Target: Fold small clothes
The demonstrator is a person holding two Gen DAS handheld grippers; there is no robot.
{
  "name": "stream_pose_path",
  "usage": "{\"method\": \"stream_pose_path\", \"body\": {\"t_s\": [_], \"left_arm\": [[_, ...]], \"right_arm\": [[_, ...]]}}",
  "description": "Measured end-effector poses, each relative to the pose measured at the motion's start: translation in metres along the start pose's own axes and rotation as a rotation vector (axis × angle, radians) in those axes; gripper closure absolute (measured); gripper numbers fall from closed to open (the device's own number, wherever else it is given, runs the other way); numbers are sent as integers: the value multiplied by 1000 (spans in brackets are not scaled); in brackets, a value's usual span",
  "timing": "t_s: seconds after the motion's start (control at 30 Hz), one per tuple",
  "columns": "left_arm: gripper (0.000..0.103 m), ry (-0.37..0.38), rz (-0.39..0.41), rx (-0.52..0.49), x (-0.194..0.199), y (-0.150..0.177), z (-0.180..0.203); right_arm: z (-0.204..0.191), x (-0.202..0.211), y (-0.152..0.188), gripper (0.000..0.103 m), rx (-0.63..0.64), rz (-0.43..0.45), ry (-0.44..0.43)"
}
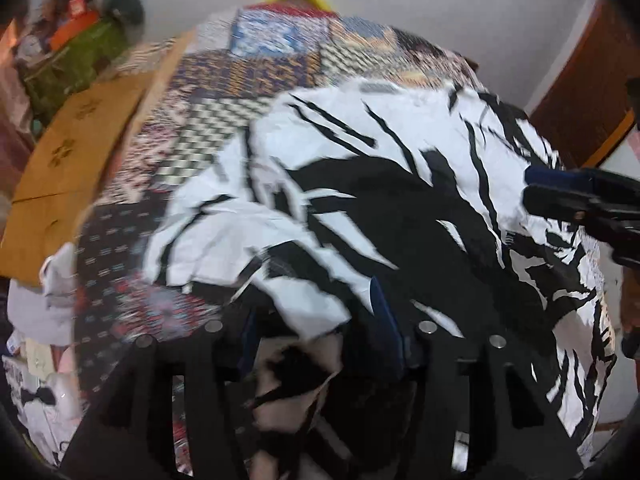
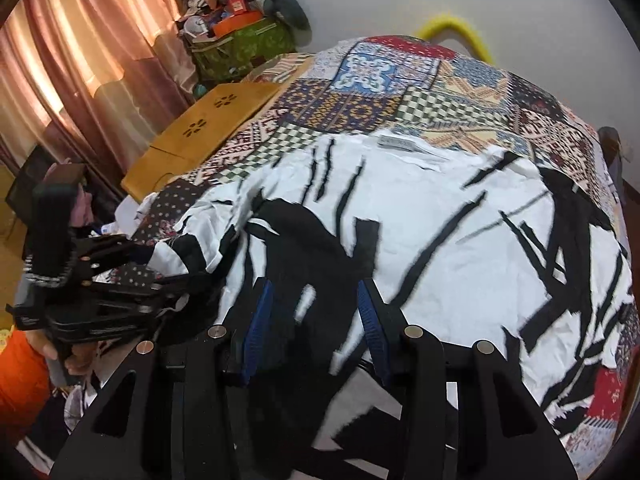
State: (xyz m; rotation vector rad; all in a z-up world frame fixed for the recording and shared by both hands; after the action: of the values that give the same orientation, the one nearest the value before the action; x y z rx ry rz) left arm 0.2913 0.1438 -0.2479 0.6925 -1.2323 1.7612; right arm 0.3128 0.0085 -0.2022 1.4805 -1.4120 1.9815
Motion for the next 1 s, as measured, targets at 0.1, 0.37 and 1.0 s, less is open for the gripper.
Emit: {"method": "stream_pose_path", "body": {"t_s": [0.1, 0.37, 1.0], "left_arm": [[52, -23, 49, 48, 25, 5, -23], [52, -172, 64, 144, 53, 41, -100], [52, -170, 42, 190, 45, 74, -144]], "right_arm": [[-19, -7, -8, 62, 31, -5, -13], [-89, -35, -22, 62, 154, -39, -65], [-217, -151, -28, 62, 466, -190, -47]]}}
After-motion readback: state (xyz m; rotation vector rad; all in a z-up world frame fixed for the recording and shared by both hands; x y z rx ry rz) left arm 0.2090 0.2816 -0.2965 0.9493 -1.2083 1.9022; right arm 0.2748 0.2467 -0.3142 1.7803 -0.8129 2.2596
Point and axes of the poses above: each gripper's, at about its wrist camera, not at the fingertips, and x roughly against the way its jaws point, z to its right, y to its underside, the point moved 6 cm from there along -x, roughly the way its jaws point, and after that the axes turned 15 degrees about y, right-handed, at the moved point
